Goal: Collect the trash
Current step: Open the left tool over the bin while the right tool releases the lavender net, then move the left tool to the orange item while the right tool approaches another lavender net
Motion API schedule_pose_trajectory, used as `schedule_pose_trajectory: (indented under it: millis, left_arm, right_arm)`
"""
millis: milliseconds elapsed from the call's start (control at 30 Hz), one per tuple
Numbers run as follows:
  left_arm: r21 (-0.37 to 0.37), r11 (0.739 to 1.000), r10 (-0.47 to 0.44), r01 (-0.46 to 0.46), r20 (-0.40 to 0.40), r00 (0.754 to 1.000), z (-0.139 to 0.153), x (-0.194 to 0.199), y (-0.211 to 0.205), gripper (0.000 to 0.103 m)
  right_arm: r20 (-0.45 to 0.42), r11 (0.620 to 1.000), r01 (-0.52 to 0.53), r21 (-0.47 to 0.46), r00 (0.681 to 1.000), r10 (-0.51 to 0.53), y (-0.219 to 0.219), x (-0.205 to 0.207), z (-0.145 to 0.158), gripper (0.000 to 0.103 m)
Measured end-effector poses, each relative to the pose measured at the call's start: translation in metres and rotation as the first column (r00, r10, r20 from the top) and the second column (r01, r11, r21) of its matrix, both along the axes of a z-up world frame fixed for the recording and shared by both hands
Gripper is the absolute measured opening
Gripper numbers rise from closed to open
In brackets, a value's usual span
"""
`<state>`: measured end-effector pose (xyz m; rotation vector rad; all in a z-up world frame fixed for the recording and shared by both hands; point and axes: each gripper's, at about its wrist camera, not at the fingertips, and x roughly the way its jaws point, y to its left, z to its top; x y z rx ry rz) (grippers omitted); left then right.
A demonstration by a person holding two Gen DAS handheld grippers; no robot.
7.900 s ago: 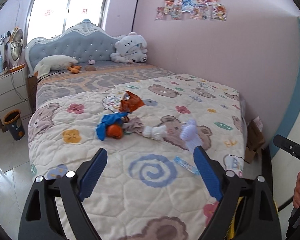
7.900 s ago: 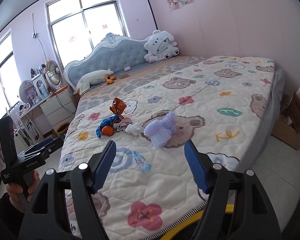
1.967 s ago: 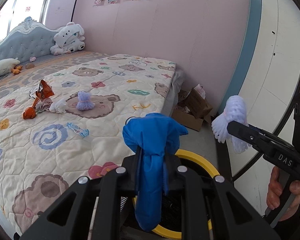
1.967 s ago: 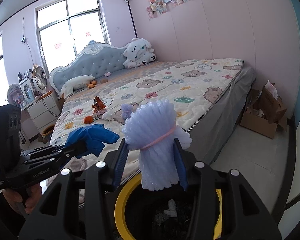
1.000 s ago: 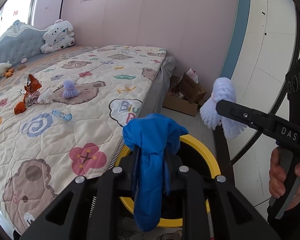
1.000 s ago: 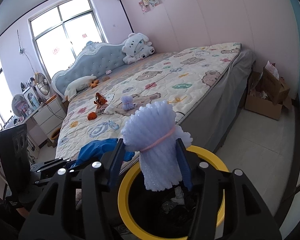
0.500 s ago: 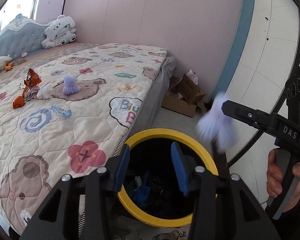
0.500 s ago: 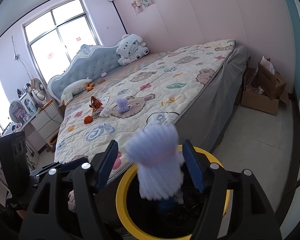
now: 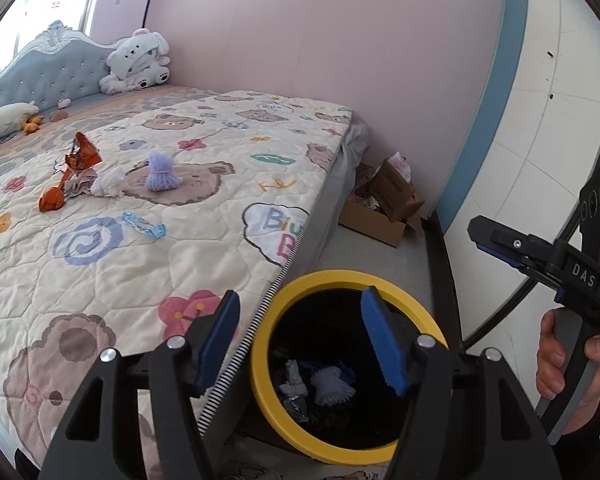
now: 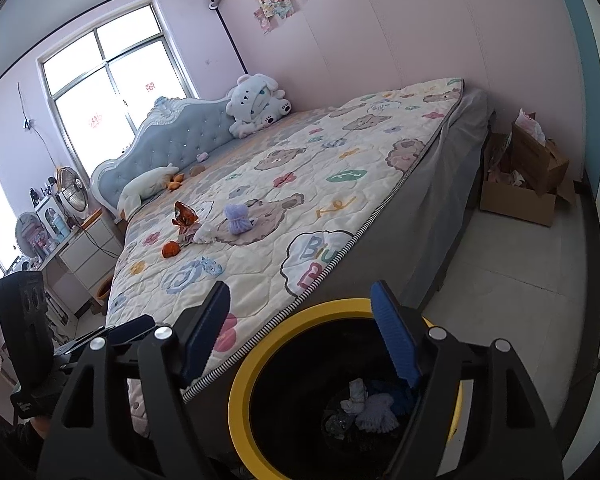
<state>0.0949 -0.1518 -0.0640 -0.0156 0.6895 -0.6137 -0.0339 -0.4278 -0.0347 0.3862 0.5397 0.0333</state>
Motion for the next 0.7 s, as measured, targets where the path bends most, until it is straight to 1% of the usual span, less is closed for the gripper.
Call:
schedule_pose_trajectory:
  millis: [167,233,333,400,600,700]
  left_arm:
    - [-0.012,0.999,0.042,-0.042,0.005,0.999,0.002,0.014,0.017,0.063]
    - [-0.017,0.998,0.067,-0.067,0.015,0.998,0.004,0.02,0.027,0.066]
    - [-0.021,0.994,0.103,-0.103,0.027,0.994,0.007,0.028,0.041,0.067]
    - [-0.026,0.992,0.122,-0.121,0.028,0.992,0.008,0.034,0.05,0.068]
    - [-0.037,0.979,0.2,-0.198,0.03,0.979,0.01,0.057,0.082,0.07]
    - [-0.042,0.969,0.245,-0.243,0.033,0.969,0.012,0.071,0.1,0.07]
  right_arm:
    - [-0.011,1.0,-0.008,-0.01,1.0,0.008,0.008,0.019,-0.002,0.071]
    - [-0.018,1.0,-0.015,-0.019,1.0,0.015,0.014,0.03,-0.002,0.072]
    - [-0.028,0.999,-0.024,-0.023,0.999,0.024,0.022,0.043,-0.003,0.072]
    - [-0.027,0.999,-0.029,-0.03,0.999,0.028,0.028,0.054,-0.003,0.075]
    - [-0.033,0.997,-0.054,-0.048,0.998,0.053,0.044,0.089,-0.003,0.077]
    - [-0.031,0.995,-0.077,-0.057,0.997,0.075,0.055,0.111,-0.001,0.078]
